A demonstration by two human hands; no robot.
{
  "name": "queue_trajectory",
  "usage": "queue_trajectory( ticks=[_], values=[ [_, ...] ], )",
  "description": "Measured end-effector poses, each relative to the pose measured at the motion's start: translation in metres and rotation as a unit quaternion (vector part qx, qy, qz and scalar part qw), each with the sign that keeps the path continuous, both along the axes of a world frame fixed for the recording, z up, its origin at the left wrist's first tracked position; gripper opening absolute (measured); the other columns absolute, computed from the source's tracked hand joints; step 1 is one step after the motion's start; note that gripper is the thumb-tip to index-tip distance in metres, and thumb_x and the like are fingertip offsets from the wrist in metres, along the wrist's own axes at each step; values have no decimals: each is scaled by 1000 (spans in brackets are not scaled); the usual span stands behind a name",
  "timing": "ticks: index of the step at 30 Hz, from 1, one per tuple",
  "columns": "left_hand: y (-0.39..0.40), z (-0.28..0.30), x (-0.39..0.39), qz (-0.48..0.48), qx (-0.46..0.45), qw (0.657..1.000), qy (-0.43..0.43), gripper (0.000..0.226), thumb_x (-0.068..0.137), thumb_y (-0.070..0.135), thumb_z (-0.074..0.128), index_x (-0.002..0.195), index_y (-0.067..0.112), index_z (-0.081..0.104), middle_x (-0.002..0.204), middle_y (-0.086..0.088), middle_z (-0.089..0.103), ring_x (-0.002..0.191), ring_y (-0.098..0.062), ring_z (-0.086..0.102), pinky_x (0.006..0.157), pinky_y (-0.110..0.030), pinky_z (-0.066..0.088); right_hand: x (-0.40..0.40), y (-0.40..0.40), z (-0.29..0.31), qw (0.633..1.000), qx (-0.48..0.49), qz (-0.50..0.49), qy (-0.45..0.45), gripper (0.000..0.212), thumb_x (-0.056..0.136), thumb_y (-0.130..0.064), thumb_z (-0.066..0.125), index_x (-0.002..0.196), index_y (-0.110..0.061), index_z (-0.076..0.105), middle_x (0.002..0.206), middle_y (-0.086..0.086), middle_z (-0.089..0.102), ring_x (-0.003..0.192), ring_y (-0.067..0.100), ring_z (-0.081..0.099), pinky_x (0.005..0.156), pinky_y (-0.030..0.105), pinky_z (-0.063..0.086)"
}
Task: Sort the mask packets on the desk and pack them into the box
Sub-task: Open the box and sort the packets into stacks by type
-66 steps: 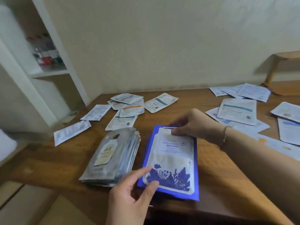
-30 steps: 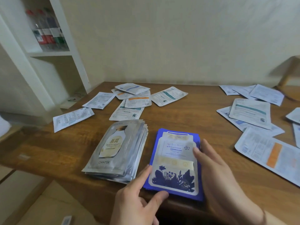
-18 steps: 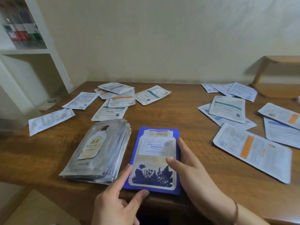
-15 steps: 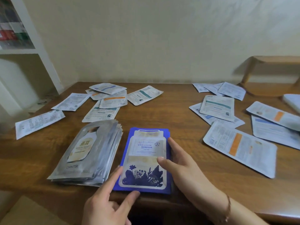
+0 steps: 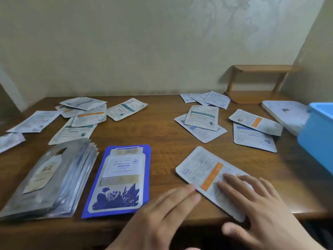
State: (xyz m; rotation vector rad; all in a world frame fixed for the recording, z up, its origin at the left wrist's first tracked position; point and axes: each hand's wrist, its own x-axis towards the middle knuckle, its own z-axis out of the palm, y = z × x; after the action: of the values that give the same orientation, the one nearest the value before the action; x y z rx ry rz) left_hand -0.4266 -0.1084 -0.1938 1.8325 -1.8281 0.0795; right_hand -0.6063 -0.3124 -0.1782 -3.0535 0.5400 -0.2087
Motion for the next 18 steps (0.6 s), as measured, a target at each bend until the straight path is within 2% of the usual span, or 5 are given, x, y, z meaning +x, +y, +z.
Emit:
queue_trajectory(
  ticks=[6, 10, 13, 16, 18],
  values=[
    [-64, 14, -17, 63, 200, 974, -86, 121, 73, 79, 56, 151, 30, -22, 160, 8, -28, 142, -9, -34, 119, -39, -17, -19, -7, -27, 986, -54, 104, -115, 61, 85, -50, 51, 139, -20, 47, 143, -4, 51, 118, 19, 52, 94, 35, 38],
    [-63, 11, -18, 59, 164, 978, -116, 93, 84, 59, 47, 154, 33, -8, 163, 11, -15, 148, -9, -21, 121, -38, -11, -37, -13, -23, 966, -33, 160, -199, 34, 100, -34, 44, 122, -20, 66, 130, -5, 62, 116, 14, 57, 93, 32, 43],
    [-54, 8, -16, 40, 71, 991, -108, 69, 83, 35, 37, 150, 29, 24, 155, 10, 38, 142, -9, 35, 116, -39, 31, -36, -4, 13, 940, -33, 187, -282, 34, 101, -32, 43, 100, -21, 75, 107, -10, 71, 97, 9, 65, 85, 32, 46],
    [-36, 21, -29, 106, -132, 977, 127, 65, 89, 26, 67, 142, 50, 36, 114, 23, 69, 100, 5, 65, 87, -24, 49, -10, 8, 74, 908, 66, 179, -374, 18, 90, -32, 64, 93, -18, 75, 90, -11, 72, 82, 3, 66, 73, 20, 50],
    [-24, 28, -43, 184, -183, 895, 362, 97, 75, 20, 84, 131, 74, 26, 100, 24, 73, 87, 4, 70, 81, -19, 53, 22, 7, 105, 898, 118, 164, -390, 12, 80, -27, 75, 92, -25, 73, 84, -21, 69, 78, -8, 63, 68, 6, 45]
  ],
)
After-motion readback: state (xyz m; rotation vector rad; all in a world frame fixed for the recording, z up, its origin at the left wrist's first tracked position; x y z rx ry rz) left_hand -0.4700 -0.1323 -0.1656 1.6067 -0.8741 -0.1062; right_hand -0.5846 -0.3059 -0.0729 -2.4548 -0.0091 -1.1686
